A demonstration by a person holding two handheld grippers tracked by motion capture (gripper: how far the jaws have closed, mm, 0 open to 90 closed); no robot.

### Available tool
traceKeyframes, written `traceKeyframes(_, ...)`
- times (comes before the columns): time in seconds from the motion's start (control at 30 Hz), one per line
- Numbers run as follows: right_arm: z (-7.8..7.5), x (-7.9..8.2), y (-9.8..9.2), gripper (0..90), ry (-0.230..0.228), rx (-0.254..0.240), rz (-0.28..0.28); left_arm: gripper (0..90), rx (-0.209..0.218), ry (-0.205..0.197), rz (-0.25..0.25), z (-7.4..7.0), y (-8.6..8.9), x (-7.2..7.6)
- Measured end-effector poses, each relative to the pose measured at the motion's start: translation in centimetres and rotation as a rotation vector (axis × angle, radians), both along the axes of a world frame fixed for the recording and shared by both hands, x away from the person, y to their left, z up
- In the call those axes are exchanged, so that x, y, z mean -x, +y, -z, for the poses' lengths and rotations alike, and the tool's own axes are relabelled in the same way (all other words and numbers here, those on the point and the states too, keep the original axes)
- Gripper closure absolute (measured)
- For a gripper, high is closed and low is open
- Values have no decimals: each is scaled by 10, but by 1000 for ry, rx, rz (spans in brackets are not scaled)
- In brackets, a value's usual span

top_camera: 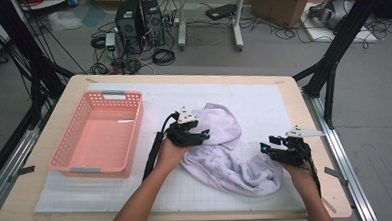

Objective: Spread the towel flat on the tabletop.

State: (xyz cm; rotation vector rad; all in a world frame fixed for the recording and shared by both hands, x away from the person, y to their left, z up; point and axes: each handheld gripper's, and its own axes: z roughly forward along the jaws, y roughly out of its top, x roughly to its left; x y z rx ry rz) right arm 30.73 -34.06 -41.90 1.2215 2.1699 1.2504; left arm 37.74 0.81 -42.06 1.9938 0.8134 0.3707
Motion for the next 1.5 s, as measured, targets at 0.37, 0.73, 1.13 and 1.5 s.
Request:
traceKeyframes(0.37,1,1,-7,482,0,-15,25,676,-69,35,86,15,-10,-3)
traceKeyframes(0.73,-4,-5,-10,487,-13,-8,76,796,195,-58,-28,-28,51,15)
traceKeyframes(1.13,-23,-39,45,489,-48,127,-73,790,85,-43,-297,-12,82,16)
traceKeyframes(1.5,4,-86,122,543,92,169,-225,557,84,60,-270,3,92,15)
